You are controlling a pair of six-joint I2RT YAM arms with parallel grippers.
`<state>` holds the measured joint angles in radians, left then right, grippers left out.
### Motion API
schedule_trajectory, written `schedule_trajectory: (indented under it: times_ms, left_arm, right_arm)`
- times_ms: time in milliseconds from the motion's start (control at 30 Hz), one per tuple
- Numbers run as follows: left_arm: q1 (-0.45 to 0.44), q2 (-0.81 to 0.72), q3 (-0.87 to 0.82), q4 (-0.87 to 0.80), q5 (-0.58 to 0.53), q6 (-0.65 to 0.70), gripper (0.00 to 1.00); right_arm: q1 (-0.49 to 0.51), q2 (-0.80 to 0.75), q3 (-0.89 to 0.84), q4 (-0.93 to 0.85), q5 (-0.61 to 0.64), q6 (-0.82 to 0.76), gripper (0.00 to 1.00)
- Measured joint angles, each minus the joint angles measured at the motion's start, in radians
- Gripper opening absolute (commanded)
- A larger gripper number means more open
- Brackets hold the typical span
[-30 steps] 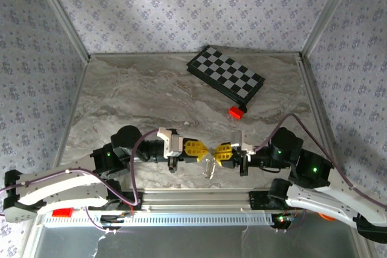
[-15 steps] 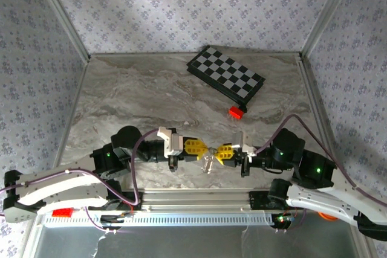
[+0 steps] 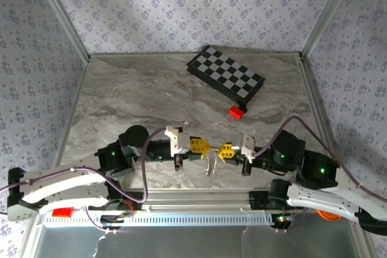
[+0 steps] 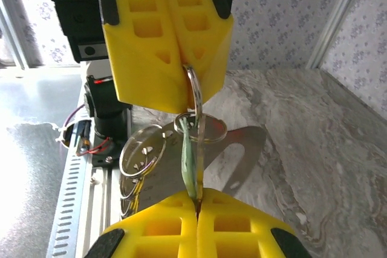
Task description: Put the keys on the keyring
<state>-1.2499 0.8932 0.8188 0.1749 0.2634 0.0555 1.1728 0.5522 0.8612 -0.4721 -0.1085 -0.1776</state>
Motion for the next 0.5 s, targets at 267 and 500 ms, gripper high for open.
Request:
schedule_trajectory:
  times_ms: [267, 500]
  left_arm:
    - [0.001, 0.017, 0.0, -0.053, -0.032, 0.008, 0.0]
    - [0.001, 0.018, 0.0, -0.082, -0.05, 0.008, 0.0]
  right_arm:
    - [0.004, 0.0, 0.024, -0.035, 0.058, -0.023, 0.0]
    - [0.008, 0.007, 0.047, -0.054, 0.096, -0.037, 0.0]
